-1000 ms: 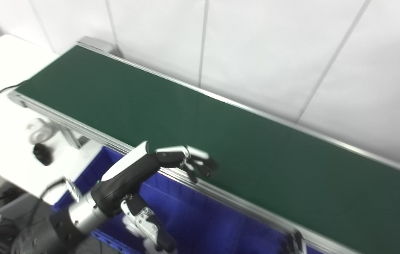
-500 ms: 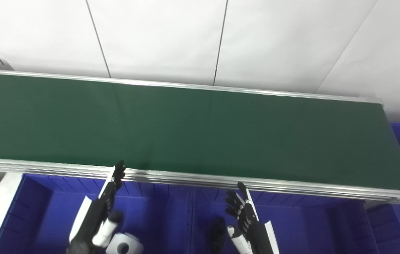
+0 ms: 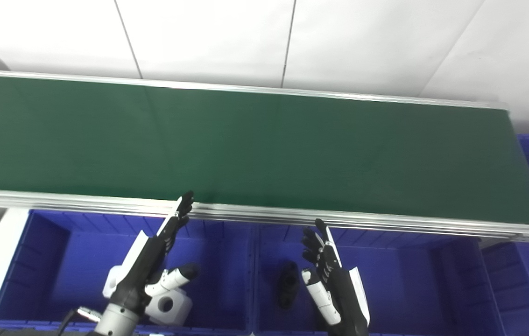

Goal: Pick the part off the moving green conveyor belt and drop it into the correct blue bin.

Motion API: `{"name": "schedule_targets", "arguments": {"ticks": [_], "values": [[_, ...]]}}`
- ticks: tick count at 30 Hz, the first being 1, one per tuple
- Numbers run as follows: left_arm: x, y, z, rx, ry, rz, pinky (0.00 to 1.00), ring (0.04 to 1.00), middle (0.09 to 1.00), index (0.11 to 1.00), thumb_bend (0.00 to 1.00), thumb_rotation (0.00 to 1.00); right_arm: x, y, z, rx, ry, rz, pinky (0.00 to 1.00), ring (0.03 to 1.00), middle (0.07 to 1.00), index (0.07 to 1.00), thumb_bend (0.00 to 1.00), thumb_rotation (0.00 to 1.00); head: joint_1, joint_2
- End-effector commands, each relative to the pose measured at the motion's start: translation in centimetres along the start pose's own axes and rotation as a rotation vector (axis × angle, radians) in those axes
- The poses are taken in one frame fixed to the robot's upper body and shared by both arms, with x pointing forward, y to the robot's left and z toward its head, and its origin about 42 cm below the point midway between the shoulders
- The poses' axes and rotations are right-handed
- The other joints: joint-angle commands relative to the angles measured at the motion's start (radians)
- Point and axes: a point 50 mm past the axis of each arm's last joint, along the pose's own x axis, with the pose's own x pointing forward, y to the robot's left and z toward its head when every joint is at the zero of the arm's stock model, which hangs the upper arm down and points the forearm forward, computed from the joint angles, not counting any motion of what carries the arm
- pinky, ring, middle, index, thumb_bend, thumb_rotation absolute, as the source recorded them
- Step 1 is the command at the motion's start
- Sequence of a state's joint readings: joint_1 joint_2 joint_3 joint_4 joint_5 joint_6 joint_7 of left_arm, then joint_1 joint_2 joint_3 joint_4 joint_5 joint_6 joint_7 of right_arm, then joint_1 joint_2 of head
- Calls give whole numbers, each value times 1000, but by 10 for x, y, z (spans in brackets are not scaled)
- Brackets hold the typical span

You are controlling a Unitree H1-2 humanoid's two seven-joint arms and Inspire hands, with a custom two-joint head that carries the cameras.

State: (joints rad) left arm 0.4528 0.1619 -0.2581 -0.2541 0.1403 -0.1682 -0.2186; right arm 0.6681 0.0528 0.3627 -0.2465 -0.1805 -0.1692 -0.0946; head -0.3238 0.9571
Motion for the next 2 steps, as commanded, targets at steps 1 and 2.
{"name": "schedule_targets", "arguments": {"ticks": [1, 2], "values": [[-1, 2, 11, 1, -35, 13, 974, 997, 1000, 1000, 917, 824, 3, 32, 34, 126, -89, 3, 875, 914, 924, 1000, 801, 846, 2, 0], [-1, 2, 12, -7, -37, 26, 975, 997, 1000, 1000, 919, 825, 3, 31, 35, 127, -92, 4, 872, 913, 923, 1000, 798, 844, 8, 9]]}}
